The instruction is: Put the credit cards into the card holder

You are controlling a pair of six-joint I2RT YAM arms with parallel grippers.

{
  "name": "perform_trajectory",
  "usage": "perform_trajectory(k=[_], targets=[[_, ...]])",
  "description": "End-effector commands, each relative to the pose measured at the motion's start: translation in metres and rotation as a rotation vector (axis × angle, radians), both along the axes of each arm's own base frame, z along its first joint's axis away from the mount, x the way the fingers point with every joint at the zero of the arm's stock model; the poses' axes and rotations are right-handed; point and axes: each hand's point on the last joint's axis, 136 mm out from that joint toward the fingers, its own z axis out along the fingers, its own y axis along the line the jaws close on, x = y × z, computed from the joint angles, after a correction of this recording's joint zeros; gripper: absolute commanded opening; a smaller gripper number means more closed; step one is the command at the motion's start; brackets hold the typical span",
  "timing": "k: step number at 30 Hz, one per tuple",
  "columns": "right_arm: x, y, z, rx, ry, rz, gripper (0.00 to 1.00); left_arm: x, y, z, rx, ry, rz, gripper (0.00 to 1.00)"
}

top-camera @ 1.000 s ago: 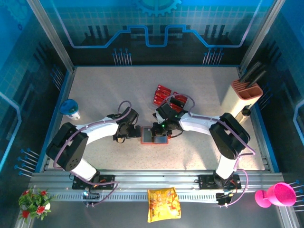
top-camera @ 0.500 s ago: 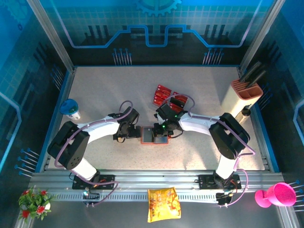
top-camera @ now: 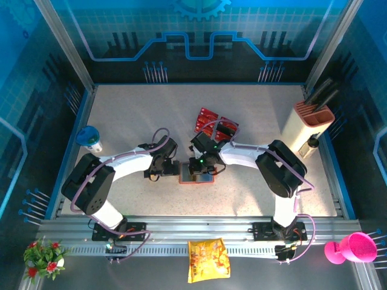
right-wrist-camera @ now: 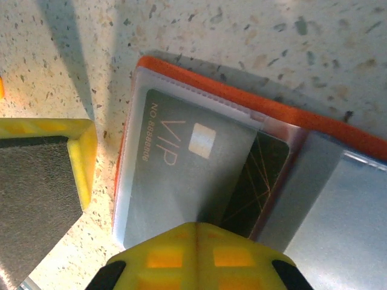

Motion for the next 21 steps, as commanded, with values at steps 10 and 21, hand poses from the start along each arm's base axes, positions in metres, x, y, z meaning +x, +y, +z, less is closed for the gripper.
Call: perform_trajectory(k=[10,21], targets=[[0.003,-0.004,0.031,0.017,-0.044,0.000,0.00,0.002,-0.015,-0.019,-0.062,0.030,-0.043,0.99],[-0.001,-0.029,0.011,-0.050,-0.013,-0.013,0.00,0.003,-0.015,-0.018,-0.054,0.032,-0.050,0.99]])
